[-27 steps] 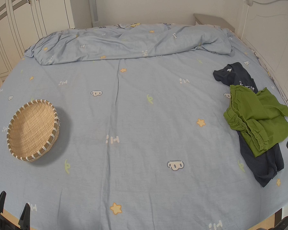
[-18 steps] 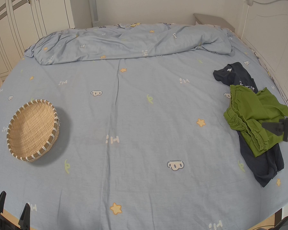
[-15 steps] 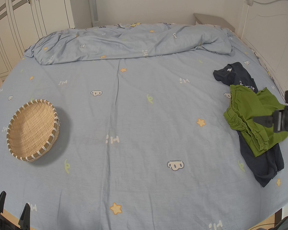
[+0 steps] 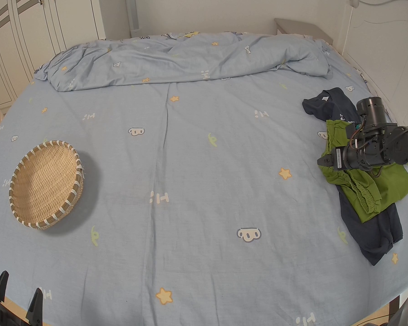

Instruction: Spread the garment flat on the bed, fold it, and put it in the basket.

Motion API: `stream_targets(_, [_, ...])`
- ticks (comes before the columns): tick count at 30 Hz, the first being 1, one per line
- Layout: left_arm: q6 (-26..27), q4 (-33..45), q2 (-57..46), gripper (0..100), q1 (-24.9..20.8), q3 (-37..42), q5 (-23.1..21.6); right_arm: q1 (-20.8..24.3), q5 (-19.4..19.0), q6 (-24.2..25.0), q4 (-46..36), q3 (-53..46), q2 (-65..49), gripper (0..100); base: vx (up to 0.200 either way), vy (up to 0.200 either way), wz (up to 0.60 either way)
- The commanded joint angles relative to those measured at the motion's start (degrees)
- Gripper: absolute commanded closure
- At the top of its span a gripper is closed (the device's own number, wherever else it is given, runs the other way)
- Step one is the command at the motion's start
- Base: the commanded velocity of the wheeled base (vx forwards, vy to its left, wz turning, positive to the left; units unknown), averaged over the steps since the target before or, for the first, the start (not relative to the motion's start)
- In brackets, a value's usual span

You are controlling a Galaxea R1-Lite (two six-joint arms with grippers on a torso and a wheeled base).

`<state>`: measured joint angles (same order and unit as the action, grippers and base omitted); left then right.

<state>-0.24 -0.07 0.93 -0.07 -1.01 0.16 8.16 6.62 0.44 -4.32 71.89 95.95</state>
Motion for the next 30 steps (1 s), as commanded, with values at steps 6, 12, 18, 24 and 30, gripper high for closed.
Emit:
stream_targets(6, [0.0, 0.0, -0.9, 0, 0.0, 0.9, 0.0, 1.5, 1.5, 0.1, 0.1, 6.3, 7.9, 0, 0.000, 0.000, 0.00])
stream_targets(12, [0.0, 0.1, -0.9, 0, 0.0, 0.9, 0.0, 1.5, 1.5, 0.3, 0.1, 8.2, 10.4, 0, 0.000, 0.000, 0.00])
stream_targets(18, [0.0, 0.0, -0.9, 0, 0.0, 0.9, 0.0, 1.1, 1.6, 0.4, 0.1, 10.8, 12.4, 0, 0.000, 0.000, 0.00])
stream_targets(24, [0.0, 0.0, -0.9, 0, 0.0, 0.9, 0.0, 1.0, 1.5, 1.1, 0.1, 12.5, 13.4, 100, 0.000, 0.000, 0.00])
stream_targets(30, [0.0, 0.0, -0.9, 0, 0.0, 0.9, 0.0, 0.7, 1.5, 1.3, 0.1, 13.4, 13.0, 100, 0.000, 0.000, 0.00])
